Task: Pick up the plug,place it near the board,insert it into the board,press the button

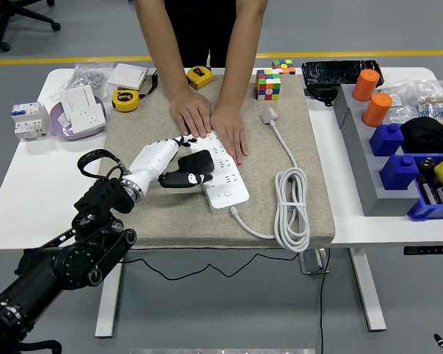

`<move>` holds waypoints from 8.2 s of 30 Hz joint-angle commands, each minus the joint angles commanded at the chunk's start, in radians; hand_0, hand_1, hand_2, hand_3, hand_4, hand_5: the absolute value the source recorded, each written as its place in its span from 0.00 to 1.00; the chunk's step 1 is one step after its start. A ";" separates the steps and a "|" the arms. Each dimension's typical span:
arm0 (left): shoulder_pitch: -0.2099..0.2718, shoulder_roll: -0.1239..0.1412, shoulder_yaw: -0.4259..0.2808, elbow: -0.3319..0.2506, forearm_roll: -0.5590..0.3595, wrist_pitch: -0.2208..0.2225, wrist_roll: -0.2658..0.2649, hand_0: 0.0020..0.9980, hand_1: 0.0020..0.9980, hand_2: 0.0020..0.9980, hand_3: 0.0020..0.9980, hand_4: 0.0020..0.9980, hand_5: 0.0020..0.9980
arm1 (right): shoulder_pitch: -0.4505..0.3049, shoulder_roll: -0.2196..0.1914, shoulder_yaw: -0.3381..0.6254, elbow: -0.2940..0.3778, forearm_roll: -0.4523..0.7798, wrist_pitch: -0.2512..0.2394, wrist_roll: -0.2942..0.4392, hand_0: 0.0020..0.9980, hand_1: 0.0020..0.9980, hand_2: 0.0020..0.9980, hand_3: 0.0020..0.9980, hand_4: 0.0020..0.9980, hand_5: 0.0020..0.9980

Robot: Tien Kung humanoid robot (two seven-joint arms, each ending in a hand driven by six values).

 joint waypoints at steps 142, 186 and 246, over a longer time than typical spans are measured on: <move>0.130 0.000 -0.281 -0.206 -0.134 0.136 0.002 0.35 0.36 0.33 0.39 0.67 0.19 | -0.011 0.012 0.024 0.000 0.001 0.001 0.006 0.76 0.77 0.75 0.80 1.00 0.94; 0.156 0.010 -0.255 -0.074 0.082 0.008 0.059 1.00 1.00 1.00 0.68 0.88 0.24 | -0.016 0.013 0.039 0.000 -0.010 0.006 0.008 0.76 0.77 0.75 0.80 1.00 0.94; 0.526 0.000 -0.693 -0.687 -1.277 -0.146 -0.129 1.00 1.00 0.89 0.55 1.00 1.00 | -0.030 0.020 0.041 0.000 -0.035 0.018 0.004 0.78 0.75 0.73 0.79 1.00 0.94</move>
